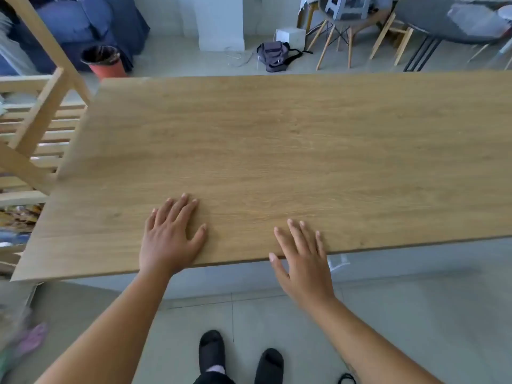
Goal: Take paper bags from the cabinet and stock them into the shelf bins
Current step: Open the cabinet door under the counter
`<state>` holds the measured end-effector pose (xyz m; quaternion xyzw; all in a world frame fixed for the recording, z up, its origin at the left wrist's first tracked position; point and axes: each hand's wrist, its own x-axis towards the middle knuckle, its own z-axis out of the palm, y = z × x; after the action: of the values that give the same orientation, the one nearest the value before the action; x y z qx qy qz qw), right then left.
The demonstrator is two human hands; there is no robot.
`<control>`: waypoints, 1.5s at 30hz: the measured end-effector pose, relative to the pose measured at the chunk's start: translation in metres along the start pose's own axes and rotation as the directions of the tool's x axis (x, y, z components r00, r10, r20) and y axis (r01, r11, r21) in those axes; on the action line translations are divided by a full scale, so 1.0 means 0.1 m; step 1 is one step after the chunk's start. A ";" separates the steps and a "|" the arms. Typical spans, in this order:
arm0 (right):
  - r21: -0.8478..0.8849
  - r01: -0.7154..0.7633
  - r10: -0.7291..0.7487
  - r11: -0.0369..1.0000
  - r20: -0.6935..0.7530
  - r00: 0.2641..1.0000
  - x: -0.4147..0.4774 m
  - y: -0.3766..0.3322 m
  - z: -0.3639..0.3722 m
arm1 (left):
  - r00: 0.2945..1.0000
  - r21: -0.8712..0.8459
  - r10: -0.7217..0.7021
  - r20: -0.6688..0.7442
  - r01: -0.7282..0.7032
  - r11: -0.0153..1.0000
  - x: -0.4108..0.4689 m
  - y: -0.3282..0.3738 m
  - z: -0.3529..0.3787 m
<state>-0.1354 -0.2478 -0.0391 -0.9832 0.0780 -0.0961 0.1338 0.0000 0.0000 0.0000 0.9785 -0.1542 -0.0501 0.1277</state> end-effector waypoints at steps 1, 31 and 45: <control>0.007 0.000 0.000 1.000 -0.021 1.000 -0.09 0.04 -0.02 | 1.000 -0.001 -0.002 -0.004 0.002 1.000 0.00 0.00 -0.02; 0.261 -0.411 0.447 0.874 -0.094 0.890 -1.09 0.17 0.12 | 0.981 -0.076 0.146 -0.124 -0.156 0.985 -0.24 0.01 0.03; 0.033 -0.218 0.221 0.975 -0.153 0.963 -2.31 -0.13 -0.34 | 0.916 0.022 0.401 0.022 -0.401 0.916 -2.28 0.45 0.73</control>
<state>-0.3645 -0.2023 -0.0421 -0.9569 0.1957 -0.1579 0.1450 -0.2387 0.0131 -0.0451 0.9272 -0.3531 -0.0294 0.1211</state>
